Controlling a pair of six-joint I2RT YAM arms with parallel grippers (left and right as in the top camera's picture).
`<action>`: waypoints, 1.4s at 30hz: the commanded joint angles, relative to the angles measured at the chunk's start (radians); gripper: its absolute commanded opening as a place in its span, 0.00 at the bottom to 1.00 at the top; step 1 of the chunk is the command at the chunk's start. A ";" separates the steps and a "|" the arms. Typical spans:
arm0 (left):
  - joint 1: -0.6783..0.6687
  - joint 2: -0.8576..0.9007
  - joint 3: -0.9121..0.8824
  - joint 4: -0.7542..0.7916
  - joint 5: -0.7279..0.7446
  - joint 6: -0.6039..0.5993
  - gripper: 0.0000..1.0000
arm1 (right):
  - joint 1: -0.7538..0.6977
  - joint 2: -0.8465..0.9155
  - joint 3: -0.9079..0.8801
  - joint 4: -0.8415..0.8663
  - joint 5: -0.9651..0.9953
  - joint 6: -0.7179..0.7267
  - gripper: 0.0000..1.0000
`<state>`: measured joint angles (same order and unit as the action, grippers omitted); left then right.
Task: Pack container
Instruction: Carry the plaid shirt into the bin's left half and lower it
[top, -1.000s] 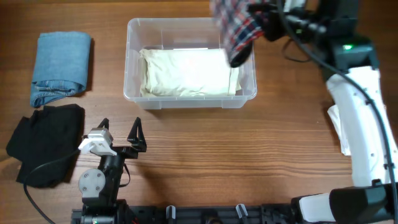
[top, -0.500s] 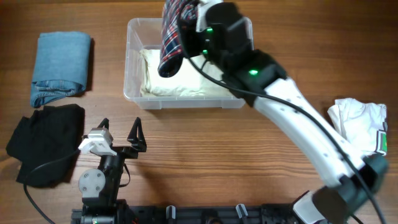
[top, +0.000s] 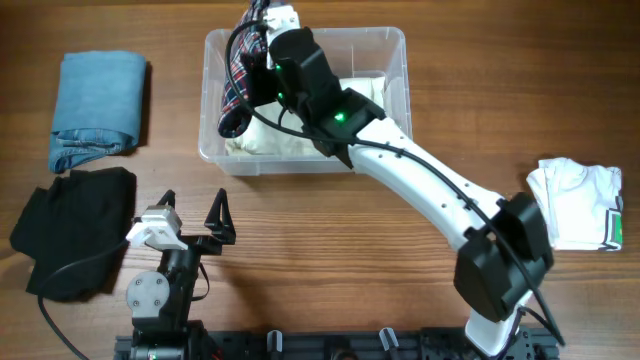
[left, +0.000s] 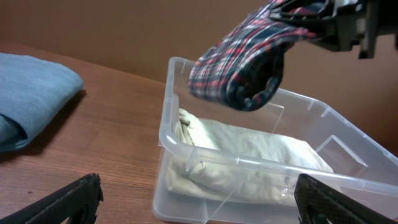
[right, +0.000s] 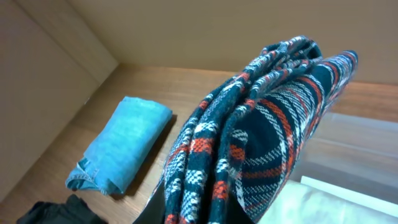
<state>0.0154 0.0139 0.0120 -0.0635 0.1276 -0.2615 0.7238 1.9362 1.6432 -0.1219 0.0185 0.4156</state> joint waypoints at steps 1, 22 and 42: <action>0.009 -0.007 -0.006 -0.003 -0.009 -0.008 1.00 | 0.003 0.059 0.020 0.062 -0.072 -0.001 0.04; 0.009 -0.007 -0.006 -0.003 -0.009 -0.008 1.00 | 0.026 0.152 0.019 0.088 -0.200 -0.128 0.04; 0.009 -0.007 -0.006 -0.003 -0.010 -0.008 1.00 | 0.024 0.061 0.019 -0.182 0.025 -0.154 0.59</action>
<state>0.0154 0.0139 0.0120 -0.0635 0.1276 -0.2615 0.7437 2.0663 1.6451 -0.2489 -0.0799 0.2661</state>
